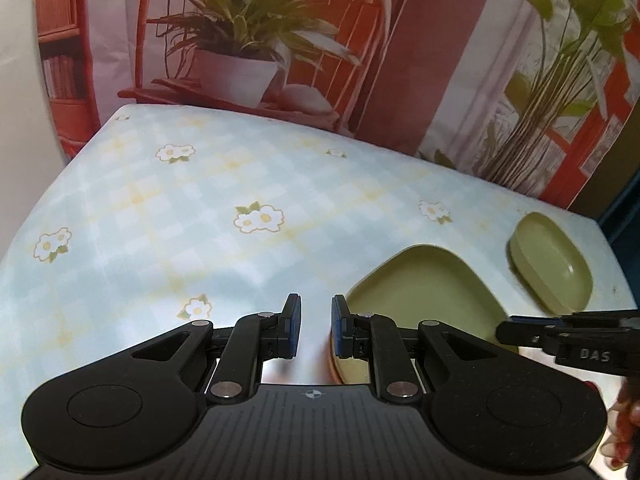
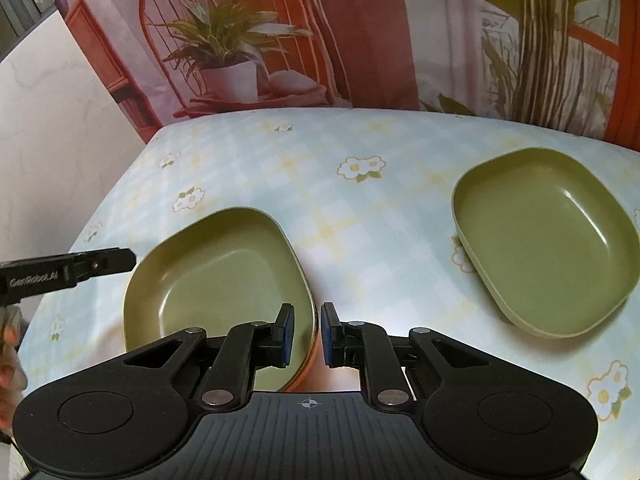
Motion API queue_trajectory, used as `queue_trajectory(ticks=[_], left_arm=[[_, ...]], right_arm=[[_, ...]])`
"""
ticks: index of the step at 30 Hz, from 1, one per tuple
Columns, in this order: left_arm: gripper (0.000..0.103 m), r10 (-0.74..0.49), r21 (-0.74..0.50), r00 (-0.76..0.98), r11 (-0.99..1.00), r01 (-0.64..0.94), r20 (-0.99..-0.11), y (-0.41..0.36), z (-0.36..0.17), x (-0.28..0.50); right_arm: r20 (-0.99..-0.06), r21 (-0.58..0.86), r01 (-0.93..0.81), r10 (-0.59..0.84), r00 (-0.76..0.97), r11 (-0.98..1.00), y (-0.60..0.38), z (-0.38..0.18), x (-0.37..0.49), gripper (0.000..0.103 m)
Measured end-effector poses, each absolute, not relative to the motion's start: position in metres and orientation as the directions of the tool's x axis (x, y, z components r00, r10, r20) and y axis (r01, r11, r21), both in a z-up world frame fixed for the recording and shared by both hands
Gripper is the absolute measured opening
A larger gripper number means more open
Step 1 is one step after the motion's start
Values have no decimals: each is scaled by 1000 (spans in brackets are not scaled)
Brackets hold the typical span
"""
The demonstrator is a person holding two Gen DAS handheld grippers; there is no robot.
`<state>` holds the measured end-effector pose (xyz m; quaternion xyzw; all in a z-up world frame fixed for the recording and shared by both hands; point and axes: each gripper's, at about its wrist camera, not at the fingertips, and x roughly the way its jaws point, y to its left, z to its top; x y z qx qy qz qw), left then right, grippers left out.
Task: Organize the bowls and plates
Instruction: 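Lower the held green plate onto the other green plate with left gripper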
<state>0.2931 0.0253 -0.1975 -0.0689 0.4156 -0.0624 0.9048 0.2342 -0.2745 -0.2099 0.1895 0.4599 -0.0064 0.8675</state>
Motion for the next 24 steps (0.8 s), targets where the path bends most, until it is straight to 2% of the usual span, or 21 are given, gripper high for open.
queue_trajectory(ticks=[9,24], left_arm=[[17,-161,-166,630,985,52,-760,31,-206,294],[17,-235,-164,704,972,169,-670,-8,-157,291]], right_arm=[[-808,326,195,165,566,925,-279,-216,234,12],[-772,268,171,105,627,948,-300,-187,220,15]])
